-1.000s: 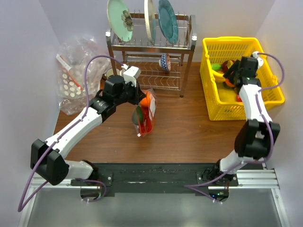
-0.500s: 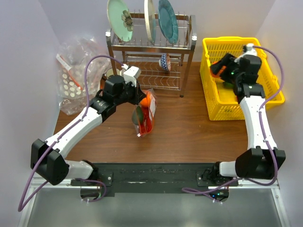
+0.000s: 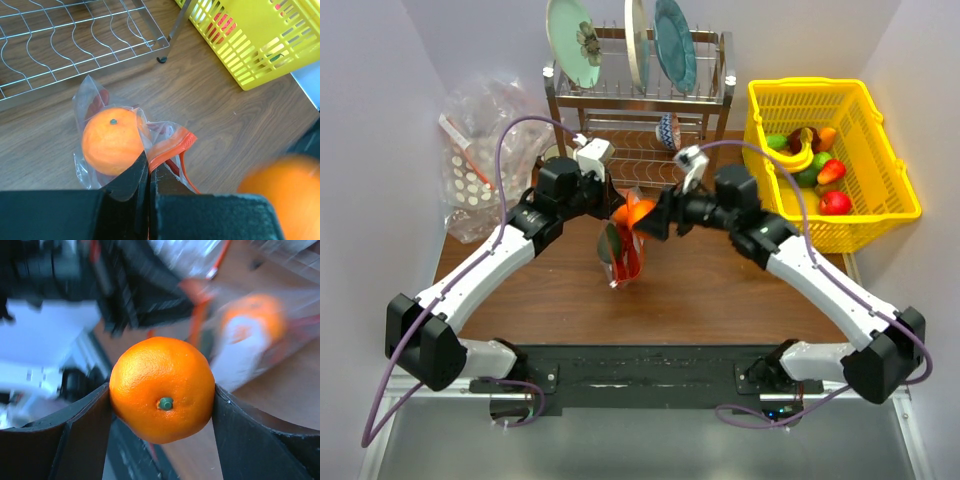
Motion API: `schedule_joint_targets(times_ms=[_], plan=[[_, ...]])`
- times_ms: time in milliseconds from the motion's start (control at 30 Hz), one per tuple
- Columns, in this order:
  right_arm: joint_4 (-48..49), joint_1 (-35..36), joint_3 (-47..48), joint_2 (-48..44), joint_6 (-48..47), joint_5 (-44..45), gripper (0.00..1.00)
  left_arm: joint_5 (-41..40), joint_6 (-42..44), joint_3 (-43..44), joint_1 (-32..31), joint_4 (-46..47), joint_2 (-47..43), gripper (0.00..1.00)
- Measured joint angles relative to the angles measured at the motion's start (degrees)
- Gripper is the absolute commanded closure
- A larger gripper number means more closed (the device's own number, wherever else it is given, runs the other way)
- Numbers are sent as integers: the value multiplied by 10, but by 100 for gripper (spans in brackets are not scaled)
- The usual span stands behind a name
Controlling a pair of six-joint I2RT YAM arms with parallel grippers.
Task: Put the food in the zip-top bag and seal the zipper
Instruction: Place the fake fruit in the zipper food storage bag.
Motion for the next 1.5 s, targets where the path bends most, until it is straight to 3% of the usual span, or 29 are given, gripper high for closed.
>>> schedule_joint_targets(times_ms=[167,333,533,567,600,700,833,1133,1467,1500], plan=[[28,89,-24,35,0,11,53,2,-1,0,0,-1,0,95],[63,102,-24,71,1,32,50,7,-10,6,0,-8,2,95],[70,102,-24,91,2,119,46,9,-13,37,0,-34,5,95],[71,102,-24,91,3,130,43,10,-14,43,0,-39,5,95],[73,102,-24,91,3,144,31,11,-15,49,0,-43,7,95],[79,102,-33,88,5,183,20,18,-19,60,0,-49,11,95],[73,102,-40,79,10,217,16,21,-27,80,0,-75,24,95],[39,102,-39,40,14,252,14,38,-43,134,4,-112,61,95],[-17,102,-26,0,15,271,26,67,-60,149,16,-121,84,95],[-22,102,-24,-5,15,273,35,69,-61,149,16,-123,85,95]])
